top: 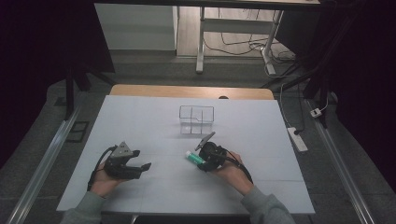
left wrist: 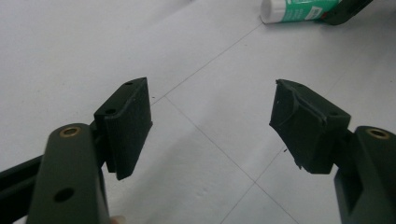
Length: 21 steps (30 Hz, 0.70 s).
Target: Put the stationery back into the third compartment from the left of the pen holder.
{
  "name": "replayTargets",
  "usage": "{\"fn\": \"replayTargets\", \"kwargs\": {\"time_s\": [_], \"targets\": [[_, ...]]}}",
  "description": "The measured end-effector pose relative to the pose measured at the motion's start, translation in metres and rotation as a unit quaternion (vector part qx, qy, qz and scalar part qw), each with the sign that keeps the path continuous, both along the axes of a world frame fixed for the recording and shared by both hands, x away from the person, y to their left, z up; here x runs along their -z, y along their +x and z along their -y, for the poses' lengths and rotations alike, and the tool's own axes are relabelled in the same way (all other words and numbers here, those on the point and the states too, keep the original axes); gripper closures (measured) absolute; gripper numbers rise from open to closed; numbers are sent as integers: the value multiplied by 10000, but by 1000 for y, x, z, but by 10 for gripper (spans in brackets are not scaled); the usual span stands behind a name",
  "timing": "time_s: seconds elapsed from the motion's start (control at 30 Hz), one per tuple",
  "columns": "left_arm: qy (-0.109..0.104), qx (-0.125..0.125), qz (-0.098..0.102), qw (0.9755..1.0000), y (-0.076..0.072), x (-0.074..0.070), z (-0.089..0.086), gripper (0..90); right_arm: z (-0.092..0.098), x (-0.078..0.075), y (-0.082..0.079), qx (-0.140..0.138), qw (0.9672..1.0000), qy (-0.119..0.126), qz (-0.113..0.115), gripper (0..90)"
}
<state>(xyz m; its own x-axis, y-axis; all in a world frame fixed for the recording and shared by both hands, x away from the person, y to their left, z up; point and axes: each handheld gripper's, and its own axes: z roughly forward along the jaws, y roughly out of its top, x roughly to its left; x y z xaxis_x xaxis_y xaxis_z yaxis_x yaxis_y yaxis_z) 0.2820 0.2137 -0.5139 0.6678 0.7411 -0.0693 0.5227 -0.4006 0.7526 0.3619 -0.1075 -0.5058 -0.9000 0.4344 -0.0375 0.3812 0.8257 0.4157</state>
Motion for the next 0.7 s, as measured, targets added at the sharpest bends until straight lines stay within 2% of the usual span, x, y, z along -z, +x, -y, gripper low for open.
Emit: {"fn": "replayTargets", "kwargs": {"time_s": [0.1,0.2,0.33,0.63,0.7], "targets": [[4,-16,28,10000,0,0,0,285,-1,-1,0,-51,10000,-29,11,642],[23,-25,53,10000,-1,0,0,286,-1,-3,-2,-104,9998,-51,153,644],[68,-49,119,9999,-2,-1,1,289,2,-10,-3,-159,9997,130,156,644],[202,74,233,9995,-4,-3,6,291,18,-25,-3,-236,9980,566,120,644],[246,80,319,9992,-5,-3,8,292,22,-28,-2,-234,9976,646,107,644]]}}
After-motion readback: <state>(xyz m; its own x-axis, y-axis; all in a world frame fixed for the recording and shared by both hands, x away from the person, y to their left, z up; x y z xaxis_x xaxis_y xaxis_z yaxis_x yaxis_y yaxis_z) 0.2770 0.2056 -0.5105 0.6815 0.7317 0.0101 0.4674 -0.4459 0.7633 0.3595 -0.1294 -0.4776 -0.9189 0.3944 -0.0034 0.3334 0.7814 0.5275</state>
